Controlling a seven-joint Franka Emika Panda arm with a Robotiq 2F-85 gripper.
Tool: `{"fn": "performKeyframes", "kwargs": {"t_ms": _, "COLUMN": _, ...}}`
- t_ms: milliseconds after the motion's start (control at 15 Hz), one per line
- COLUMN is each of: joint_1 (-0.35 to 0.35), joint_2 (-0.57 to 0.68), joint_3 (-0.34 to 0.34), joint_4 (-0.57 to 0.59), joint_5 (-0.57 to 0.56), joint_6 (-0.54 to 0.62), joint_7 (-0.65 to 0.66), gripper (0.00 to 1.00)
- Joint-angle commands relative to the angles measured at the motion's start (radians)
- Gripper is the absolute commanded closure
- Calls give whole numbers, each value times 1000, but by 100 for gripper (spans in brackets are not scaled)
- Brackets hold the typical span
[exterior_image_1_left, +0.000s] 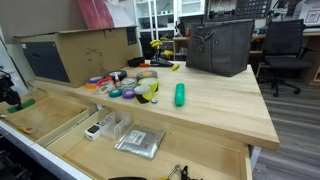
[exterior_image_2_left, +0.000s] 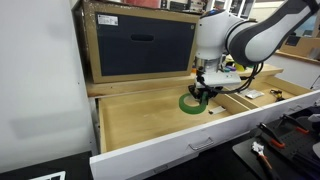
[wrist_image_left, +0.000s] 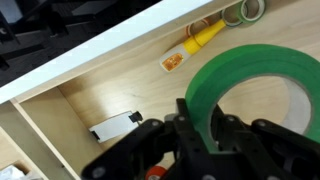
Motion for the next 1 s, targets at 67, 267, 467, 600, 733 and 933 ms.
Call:
{"fn": "performKeyframes", "kwargs": {"t_ms": 67, "joint_1": -75, "joint_2": -81, "joint_3": 28, "joint_4": -104, "joint_5": -48, "joint_6": 14, "joint_7": 109, "gripper": 94}}
{"fn": "performKeyframes", "kwargs": {"t_ms": 267, "joint_1": -119, "joint_2": -133, "joint_3": 40, "joint_4": -183, "joint_5": -57, "joint_6": 14, "joint_7": 209, "gripper": 94}}
{"fn": "performKeyframes", "kwargs": {"t_ms": 467, "joint_1": -174, "joint_2": -203, "joint_3": 69, "joint_4": -255, "joint_5": -55, "joint_6": 0, "joint_7": 287, "gripper": 94}}
{"fn": "performKeyframes", "kwargs": {"t_ms": 600, "joint_1": -221, "joint_2": -258, "joint_3": 89, "joint_4": -296, "joint_5": -68, "joint_6": -10, "joint_7": 322, "gripper": 94}}
{"fn": "performKeyframes", "kwargs": {"t_ms": 733, "joint_1": -272, "joint_2": -317, "joint_3": 103, "joint_4": -331, "joint_5": -94, "joint_6": -8, "joint_7": 321, "gripper": 94}}
{"fn": "performKeyframes", "kwargs": {"t_ms": 933, "joint_1": -361, "joint_2": -398, "joint_3": 108, "joint_4": -369, "joint_5": -151, "joint_6": -5, "joint_7": 277, "gripper": 94}}
